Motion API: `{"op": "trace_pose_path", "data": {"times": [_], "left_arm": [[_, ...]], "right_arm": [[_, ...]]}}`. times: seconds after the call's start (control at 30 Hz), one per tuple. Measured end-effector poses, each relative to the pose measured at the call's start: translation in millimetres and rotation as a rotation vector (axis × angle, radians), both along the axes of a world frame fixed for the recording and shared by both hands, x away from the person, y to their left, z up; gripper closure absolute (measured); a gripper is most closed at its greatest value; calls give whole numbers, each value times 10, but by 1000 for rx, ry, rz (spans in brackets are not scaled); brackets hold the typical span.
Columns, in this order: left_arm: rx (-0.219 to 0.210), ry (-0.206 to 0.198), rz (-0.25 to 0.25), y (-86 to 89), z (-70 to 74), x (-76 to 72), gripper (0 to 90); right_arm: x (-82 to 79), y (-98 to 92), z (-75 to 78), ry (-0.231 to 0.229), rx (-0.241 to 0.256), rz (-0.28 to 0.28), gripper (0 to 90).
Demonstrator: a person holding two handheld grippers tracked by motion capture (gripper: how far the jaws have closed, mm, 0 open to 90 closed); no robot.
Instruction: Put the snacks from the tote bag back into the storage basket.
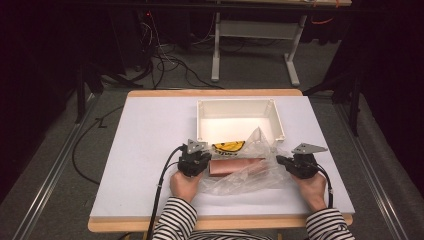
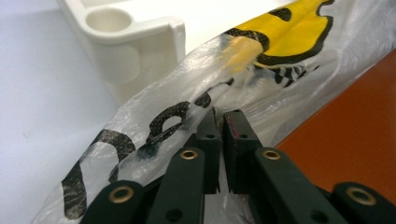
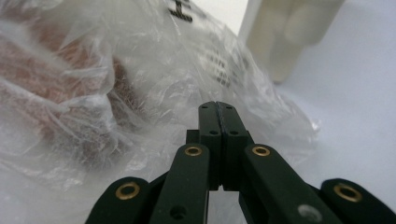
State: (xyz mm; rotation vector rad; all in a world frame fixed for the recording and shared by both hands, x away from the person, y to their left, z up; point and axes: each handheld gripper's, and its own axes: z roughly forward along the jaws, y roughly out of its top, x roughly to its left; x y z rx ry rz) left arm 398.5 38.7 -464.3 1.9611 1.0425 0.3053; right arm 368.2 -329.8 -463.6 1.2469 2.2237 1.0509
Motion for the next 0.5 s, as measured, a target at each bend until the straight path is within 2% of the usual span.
{"op": "trace_pose_path", "data": {"times": [0.13,0.23,0.3,0.47,0.5], "left_arm": [[6,-10,14,48,0,-35,785],[-2,-16,33,114,2,-74,733],[6,-39,46,190,14,-142,688],[12,-64,53,286,12,-240,661],[-1,-62,52,313,-20,-267,659]], "right_arm": [[27,-16,-91,42,-4,-3,900],[29,-13,-94,49,-5,-5,900],[38,-19,-104,55,-10,-6,900],[33,-16,-101,56,-12,-7,900],[34,-16,-101,56,-10,-6,900]]}}
